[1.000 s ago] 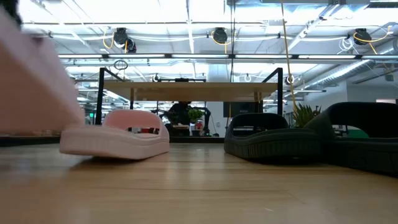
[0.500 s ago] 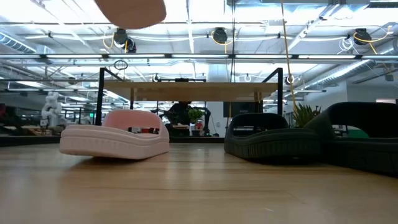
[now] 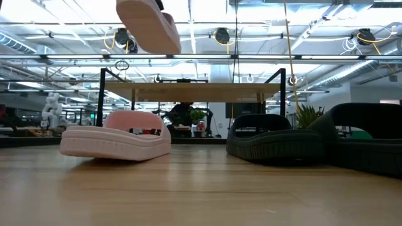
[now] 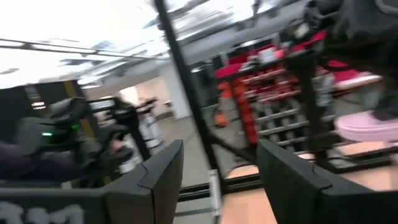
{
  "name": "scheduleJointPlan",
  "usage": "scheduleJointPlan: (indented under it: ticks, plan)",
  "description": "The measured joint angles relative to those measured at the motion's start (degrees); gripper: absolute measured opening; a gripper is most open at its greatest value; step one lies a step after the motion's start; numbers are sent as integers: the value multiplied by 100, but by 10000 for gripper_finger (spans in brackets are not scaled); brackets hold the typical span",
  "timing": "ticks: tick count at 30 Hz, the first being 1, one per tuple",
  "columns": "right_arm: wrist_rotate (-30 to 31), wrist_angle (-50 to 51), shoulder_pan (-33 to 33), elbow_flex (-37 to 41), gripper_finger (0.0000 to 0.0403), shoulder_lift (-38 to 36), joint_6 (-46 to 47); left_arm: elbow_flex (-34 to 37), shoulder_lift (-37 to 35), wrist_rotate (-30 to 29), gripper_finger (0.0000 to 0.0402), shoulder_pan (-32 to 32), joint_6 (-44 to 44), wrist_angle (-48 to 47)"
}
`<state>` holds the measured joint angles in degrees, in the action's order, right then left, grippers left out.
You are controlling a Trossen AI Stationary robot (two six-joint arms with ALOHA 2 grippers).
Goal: Pick and place slides into the shelf
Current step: Put the left pink slides on the shelf
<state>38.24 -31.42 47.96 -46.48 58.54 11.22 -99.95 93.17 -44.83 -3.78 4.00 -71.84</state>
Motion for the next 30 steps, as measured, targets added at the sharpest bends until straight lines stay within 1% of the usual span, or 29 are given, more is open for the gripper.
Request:
scheduleJointPlan:
  ticks: [2, 5, 7, 9, 13, 16, 21, 27, 30]
  plan:
    - [181, -1, -2, 0, 194, -2, -44, 0, 6, 68, 0, -228, 352, 110]
    - [251, -2, -2, 0, 194, -4, -84, 97, 0, 189, 0, -616, 452, 233]
    - [251, -2, -2, 0, 194, -4, -143, 284, -64, 411, 0, -868, 557, 433]
    - [260, -4, -2, 0, 194, -7, -150, 542, -146, 455, 0, -1041, 769, 614]
    - [683, 0, 0, 0, 194, -56, -172, 1158, -326, 706, 0, -1249, 990, 1316]
    - [988, -30, -1, 0, 194, -123, -311, 1660, -493, 753, 0, -1335, 1142, 1951]
    - [1005, -44, -2, 0, 194, -312, -485, 2390, -827, 814, 0, -1502, 1202, 2306]
    - [1199, -49, -42, 0, 194, -498, -663, 2857, -1126, 872, 0, -1634, 1378, 2558]
    - [1286, -44, -108, 0, 194, -548, -742, 2961, -1164, 902, 0, -1690, 1375, 2872]
